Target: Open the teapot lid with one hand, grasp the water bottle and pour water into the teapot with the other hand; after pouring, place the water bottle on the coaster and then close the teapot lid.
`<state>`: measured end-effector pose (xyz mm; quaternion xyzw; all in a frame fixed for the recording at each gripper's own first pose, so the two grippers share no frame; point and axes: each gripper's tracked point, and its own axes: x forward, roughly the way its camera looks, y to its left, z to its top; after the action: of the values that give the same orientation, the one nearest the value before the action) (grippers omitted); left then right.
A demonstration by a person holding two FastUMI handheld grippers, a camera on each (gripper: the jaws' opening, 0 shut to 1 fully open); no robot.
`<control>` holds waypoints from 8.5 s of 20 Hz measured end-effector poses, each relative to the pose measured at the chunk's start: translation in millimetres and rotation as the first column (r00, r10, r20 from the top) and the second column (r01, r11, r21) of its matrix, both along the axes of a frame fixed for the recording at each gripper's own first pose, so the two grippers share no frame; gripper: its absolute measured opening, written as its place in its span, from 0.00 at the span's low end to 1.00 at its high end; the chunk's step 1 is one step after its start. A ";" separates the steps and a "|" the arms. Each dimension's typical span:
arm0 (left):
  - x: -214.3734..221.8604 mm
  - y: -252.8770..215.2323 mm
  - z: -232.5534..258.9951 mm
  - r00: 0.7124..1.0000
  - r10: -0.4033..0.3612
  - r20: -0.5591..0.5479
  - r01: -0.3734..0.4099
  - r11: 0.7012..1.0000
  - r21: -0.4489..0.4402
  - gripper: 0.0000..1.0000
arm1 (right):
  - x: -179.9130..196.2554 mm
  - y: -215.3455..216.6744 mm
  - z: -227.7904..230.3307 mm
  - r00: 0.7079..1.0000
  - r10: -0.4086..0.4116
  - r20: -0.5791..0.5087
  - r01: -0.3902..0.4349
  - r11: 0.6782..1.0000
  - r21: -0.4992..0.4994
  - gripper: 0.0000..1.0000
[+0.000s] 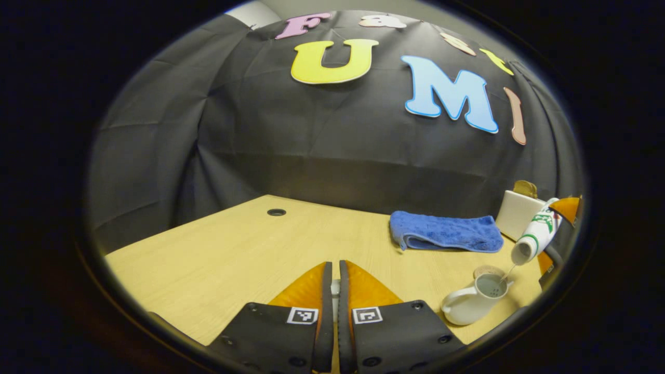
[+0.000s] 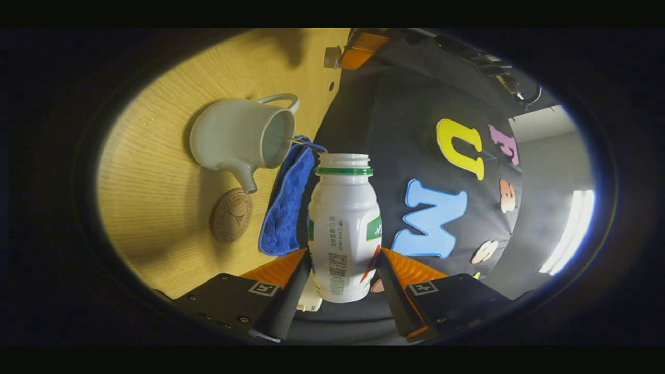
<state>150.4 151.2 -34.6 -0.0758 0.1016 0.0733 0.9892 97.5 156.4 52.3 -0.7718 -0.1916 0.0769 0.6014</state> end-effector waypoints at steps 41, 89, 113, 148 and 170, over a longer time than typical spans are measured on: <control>5.5 0.2 -8.9 1.000 -0.006 -0.031 0.006 1.000 0.008 0.14 | 4.7 11.4 8.9 0.992 0.073 0.105 -0.049 0.976 -0.214 0.75; 5.7 -86.9 22.1 0.961 -0.267 0.072 0.266 0.964 0.026 0.14 | 2.1 -37.7 -47.3 0.832 0.290 -0.473 0.375 0.335 0.865 0.75; -1.4 -200.8 26.2 0.903 -0.423 0.072 0.406 0.896 0.179 0.10 | -6.1 -48.4 -38.1 0.818 0.337 -0.465 0.387 0.274 0.880 0.75; 2.3 -129.9 53.6 0.950 -0.271 0.157 0.258 0.961 0.103 0.33 | 29.7 21.6 -45.2 0.722 0.506 -0.471 0.462 0.153 0.873 0.75; 2.6 -147.2 44.2 0.940 -0.318 0.122 0.307 0.946 0.103 0.41 | 39.4 19.9 -56.1 0.722 0.505 -0.473 0.497 0.097 0.862 0.96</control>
<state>152.9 4.0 9.6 -0.0227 0.0413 -0.0860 0.9952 136.9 176.3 -3.8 -0.0607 0.0473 0.2102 0.9746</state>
